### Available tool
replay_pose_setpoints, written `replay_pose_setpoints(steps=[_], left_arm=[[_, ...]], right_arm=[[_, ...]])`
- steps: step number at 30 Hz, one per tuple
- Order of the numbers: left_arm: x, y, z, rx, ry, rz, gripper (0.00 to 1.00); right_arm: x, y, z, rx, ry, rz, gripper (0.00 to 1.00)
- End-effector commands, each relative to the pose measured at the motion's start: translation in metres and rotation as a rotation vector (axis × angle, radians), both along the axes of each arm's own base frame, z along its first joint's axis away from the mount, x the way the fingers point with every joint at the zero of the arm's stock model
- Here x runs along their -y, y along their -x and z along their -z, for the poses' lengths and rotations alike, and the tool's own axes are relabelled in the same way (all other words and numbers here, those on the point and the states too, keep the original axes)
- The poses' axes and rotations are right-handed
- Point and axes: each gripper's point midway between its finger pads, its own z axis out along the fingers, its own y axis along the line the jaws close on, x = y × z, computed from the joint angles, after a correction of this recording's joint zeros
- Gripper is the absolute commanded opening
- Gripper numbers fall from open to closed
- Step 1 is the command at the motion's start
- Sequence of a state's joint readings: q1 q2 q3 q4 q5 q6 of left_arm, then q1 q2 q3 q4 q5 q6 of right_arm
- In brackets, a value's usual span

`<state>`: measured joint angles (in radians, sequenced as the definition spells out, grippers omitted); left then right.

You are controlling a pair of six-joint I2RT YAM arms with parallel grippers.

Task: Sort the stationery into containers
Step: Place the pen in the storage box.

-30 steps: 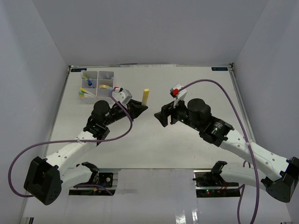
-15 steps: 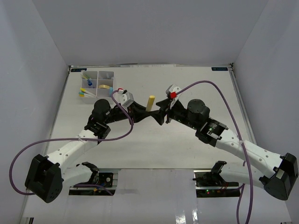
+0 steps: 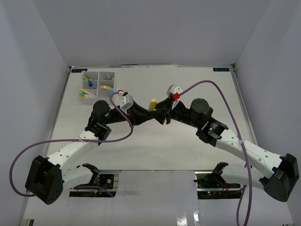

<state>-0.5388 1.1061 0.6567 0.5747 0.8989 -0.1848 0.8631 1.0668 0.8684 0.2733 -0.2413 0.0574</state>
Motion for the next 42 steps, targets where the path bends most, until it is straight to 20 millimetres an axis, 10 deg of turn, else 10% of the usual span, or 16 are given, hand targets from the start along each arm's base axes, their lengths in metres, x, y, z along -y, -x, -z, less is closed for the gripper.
replay_pose_setpoints(steps=[1, 6, 16, 26, 35, 42], left_arm=[[0.001, 0.022, -0.019, 0.066, 0.041, 0.103, 0.0], [0.001, 0.023, -0.018, 0.056, 0.041, 0.108, 0.03], [-0.009, -0.015, -0.016, -0.024, 0.012, -0.145, 0.8], [-0.051, -0.068, -0.046, -0.268, 0.187, -0.589, 0.85], [-0.009, -0.077, -0.086, -0.222, 0.227, -0.631, 0.84], [0.006, -0.082, -0.079, -0.184, 0.176, -0.711, 0.81]], right_arm=[[0.002, -0.001, -0.019, 0.051, -0.068, -0.011, 0.41], [0.003, 0.0, -0.018, 0.054, -0.065, -0.023, 0.19], [0.027, -0.016, -0.007, 0.065, -0.04, 0.111, 0.1], [0.021, -0.028, 0.028, 0.022, 0.029, 0.132, 0.08], [0.012, -0.045, 0.028, -0.008, 0.034, 0.173, 0.08], [0.012, -0.05, 0.032, -0.031, 0.041, 0.199, 0.08]])
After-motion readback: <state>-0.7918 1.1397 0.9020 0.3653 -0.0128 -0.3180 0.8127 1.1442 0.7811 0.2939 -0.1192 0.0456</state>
